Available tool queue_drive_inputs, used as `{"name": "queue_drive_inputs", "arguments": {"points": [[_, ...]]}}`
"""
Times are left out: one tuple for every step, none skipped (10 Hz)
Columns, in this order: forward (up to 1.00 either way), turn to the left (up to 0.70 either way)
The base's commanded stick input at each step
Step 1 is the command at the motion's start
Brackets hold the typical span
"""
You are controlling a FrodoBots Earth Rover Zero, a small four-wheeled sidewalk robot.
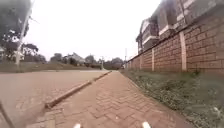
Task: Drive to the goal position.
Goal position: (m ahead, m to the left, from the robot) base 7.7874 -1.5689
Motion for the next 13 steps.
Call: {"name": "queue_drive_inputs", "arguments": {"points": [[0.50, 0.00], [0.50, 0.00], [0.50, 0.00], [0.50, 0.00], [0.50, 0.00], [0.50, 0.00], [0.50, 0.00], [0.50, 0.00], [0.50, 0.00], [0.50, 0.00], [0.50, 0.00], [0.50, 0.00], [0.50, 0.00]]}}
